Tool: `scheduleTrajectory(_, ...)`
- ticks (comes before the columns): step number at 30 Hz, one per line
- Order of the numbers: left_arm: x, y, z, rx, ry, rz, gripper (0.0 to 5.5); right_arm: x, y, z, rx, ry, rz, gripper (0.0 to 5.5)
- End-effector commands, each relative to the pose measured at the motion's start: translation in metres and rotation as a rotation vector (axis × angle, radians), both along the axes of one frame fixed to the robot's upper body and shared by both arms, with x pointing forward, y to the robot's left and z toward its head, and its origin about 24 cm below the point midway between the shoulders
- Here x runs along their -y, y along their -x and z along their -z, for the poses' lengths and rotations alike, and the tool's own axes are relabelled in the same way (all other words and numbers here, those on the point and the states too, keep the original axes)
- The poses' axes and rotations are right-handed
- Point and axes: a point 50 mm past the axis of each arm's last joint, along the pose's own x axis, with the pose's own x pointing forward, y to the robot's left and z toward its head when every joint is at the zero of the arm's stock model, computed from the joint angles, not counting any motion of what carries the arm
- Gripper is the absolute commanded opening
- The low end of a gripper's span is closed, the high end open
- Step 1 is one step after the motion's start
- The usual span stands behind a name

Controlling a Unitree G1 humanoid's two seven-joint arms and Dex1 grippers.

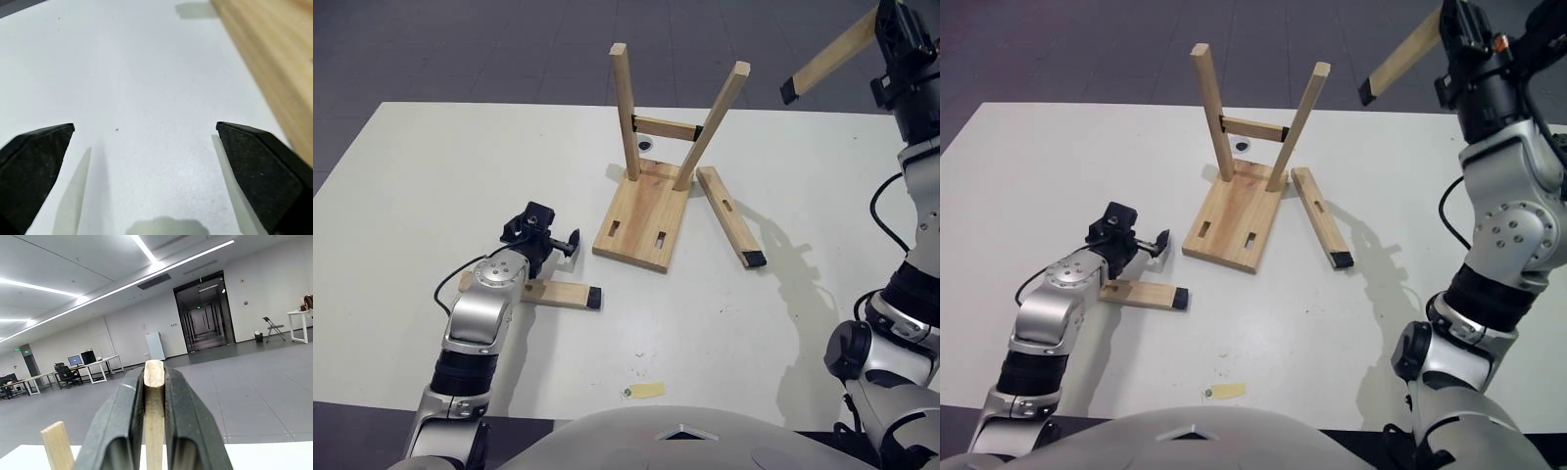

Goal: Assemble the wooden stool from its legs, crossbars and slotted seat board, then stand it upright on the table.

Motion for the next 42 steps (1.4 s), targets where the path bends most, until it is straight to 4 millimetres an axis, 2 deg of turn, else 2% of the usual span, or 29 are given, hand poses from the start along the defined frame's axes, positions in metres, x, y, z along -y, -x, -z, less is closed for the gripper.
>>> scheduleTrajectory(1,0.006,0.000,0.005,-0.050,-0.029,0.071,5.40,-0.002,-0.002,0.005,-0.027,0.024,0.006,0.41)
scheduleTrajectory(9,0.034,0.004,0.008,-0.081,0.020,0.232,5.40,0.004,-0.015,0.055,-0.284,0.126,0.104,0.41)
scheduleTrajectory(13,0.043,0.005,0.008,-0.085,0.033,0.270,5.40,-0.005,-0.017,0.075,-0.342,0.147,0.087,0.41)
scheduleTrajectory(20,0.058,0.001,0.002,-0.062,0.065,0.316,5.40,-0.018,-0.017,0.096,-0.388,0.180,0.039,0.41)
scheduleTrajectory(27,0.063,-0.003,-0.010,-0.016,0.129,0.321,5.40,-0.022,-0.014,0.107,-0.405,0.173,0.027,0.41)
scheduleTrajectory(29,0.058,-0.006,-0.016,0.019,0.135,0.288,5.40,-0.023,-0.012,0.107,-0.402,0.164,0.021,0.41)
scheduleTrajectory(35,0.008,-0.016,-0.082,0.386,0.378,0.038,5.40,-0.028,-0.010,0.107,-0.389,0.115,-0.007,0.41)
scheduleTrajectory(37,-0.003,-0.018,-0.092,0.463,0.395,-0.035,5.40,-0.028,-0.009,0.110,-0.396,0.108,-0.002,0.41)
scheduleTrajectory(39,-0.008,-0.022,-0.098,0.509,0.411,-0.086,5.40,-0.028,-0.008,0.115,-0.407,0.100,0.002,0.41)
scheduleTrajectory(42,-0.004,-0.025,-0.107,0.579,0.459,-0.112,5.40,-0.025,-0.007,0.123,-0.430,0.080,0.017,0.41)
